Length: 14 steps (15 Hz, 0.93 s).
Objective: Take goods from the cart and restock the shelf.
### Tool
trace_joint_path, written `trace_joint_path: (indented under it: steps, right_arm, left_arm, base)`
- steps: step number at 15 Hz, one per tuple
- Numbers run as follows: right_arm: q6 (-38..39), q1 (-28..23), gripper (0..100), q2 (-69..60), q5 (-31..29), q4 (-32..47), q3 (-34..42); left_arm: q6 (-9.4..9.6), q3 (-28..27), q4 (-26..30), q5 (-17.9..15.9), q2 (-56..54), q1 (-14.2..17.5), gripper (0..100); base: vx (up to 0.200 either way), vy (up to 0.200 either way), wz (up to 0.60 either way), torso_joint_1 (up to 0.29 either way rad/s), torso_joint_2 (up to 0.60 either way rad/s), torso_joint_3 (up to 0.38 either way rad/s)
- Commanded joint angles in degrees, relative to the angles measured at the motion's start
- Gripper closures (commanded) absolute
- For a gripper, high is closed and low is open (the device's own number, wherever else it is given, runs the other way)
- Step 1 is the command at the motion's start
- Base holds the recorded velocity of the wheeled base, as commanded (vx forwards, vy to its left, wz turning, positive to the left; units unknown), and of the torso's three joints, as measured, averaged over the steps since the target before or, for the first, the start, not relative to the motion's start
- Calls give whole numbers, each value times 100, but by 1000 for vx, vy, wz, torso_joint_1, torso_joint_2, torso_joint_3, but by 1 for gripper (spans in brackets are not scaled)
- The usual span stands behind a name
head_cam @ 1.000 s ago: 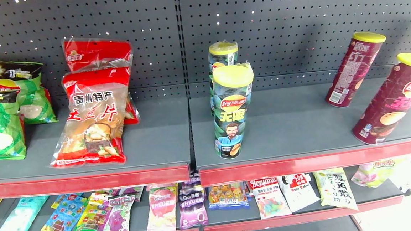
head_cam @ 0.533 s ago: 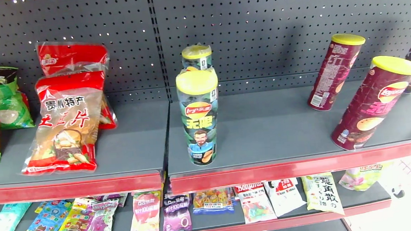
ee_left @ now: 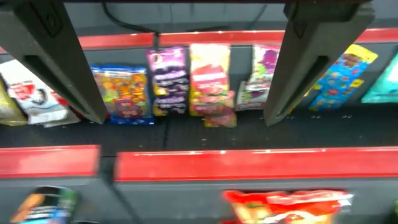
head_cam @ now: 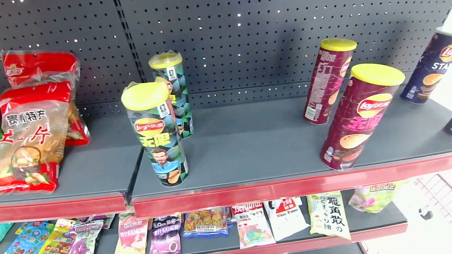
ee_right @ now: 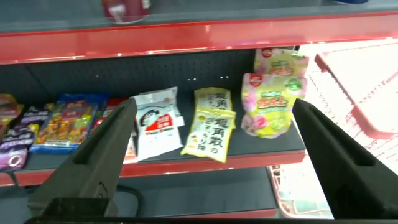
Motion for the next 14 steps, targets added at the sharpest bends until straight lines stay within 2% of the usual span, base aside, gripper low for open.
trace_joint_path:
  steps: [1,11,14]
  right_arm:
    - [0,0,0,-2,1,-3,0]
    - [18,0,0,-2,-8,-3,0]
    - [18,0,0,-2,-8,-3,0]
  left_arm:
    - [-1,-4,-1,4,10,1,0]
    - [-1,5,-1,4,10,1,0]
    - [-1,5,-1,4,10,1,0]
  base:
    - [0,-200,0,7,2,2]
    - [0,-200,0,1,2,3]
    - [0,0,0,0,0,0]
